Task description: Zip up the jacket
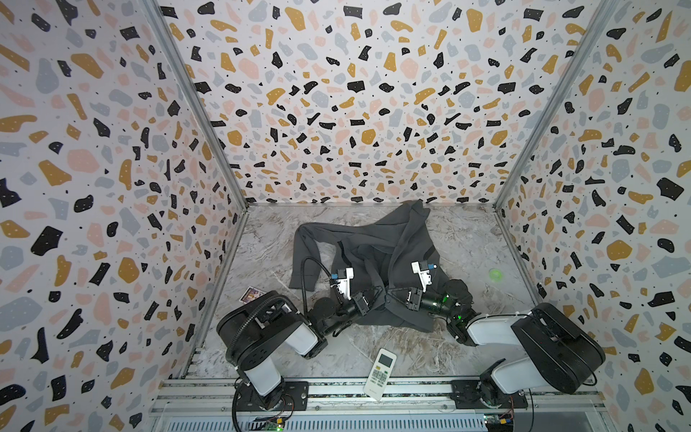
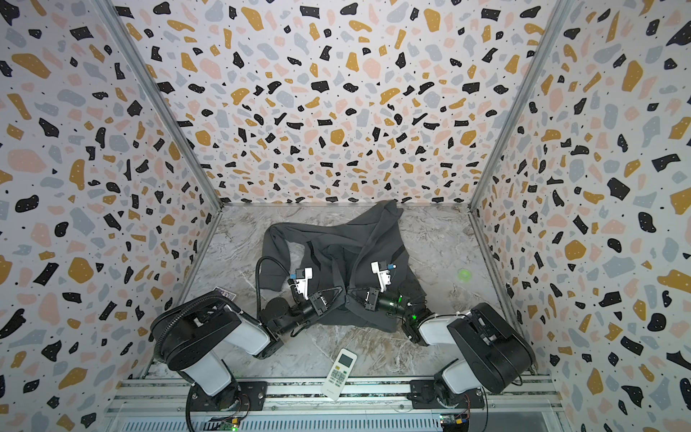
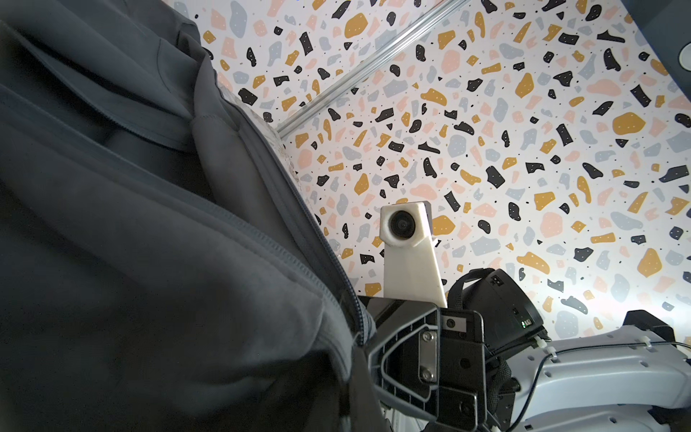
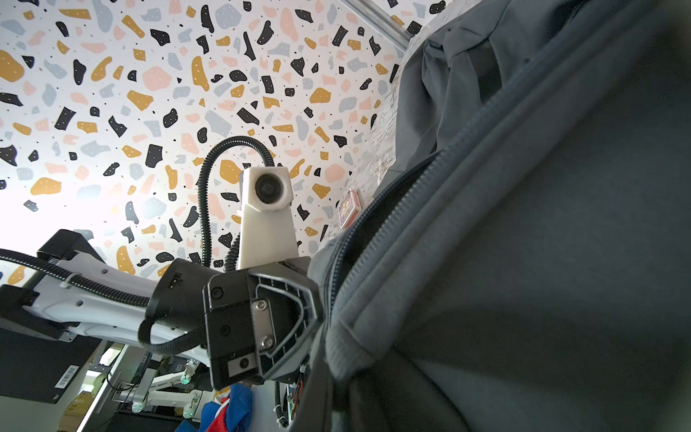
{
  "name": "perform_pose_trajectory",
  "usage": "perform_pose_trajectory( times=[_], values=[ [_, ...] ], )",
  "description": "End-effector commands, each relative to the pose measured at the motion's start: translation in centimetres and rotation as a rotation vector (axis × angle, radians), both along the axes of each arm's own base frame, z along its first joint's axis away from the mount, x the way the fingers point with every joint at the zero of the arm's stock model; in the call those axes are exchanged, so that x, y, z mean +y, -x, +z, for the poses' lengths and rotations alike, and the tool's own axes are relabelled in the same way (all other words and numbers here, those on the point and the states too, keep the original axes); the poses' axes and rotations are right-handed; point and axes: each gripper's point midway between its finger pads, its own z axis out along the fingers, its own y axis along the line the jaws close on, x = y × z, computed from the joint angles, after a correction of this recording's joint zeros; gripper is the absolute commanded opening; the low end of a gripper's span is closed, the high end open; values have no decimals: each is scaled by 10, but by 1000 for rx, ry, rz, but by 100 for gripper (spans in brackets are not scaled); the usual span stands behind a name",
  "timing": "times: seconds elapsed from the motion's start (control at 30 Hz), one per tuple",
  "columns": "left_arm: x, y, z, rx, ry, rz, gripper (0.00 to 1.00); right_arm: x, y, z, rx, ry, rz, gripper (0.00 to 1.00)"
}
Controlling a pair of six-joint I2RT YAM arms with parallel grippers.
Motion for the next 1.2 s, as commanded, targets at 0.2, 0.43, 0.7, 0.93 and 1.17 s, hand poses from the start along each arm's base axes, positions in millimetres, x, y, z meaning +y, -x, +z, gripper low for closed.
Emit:
perform_pose_trajectory(
  times=[0.2, 0.43, 0.7, 0.93, 1.17],
  values=[
    [-2, 14, 81, -264, 218, -49, 0, -4, 4, 28, -96, -36, 33, 0],
    [-18, 23, 83, -371, 175, -123, 0, -10, -1, 33, -114, -33, 42, 0],
    [-9, 30, 102, -526, 145, -74, 0, -22, -8, 41, -140, -24, 7, 0],
    [-10, 29, 101, -520, 145, -74, 0, -28, -9, 47, -155, -30, -1, 0],
    [-2, 22, 106, -521, 150, -1, 0, -28, -5, 47, -156, -34, 12, 0]
  ],
)
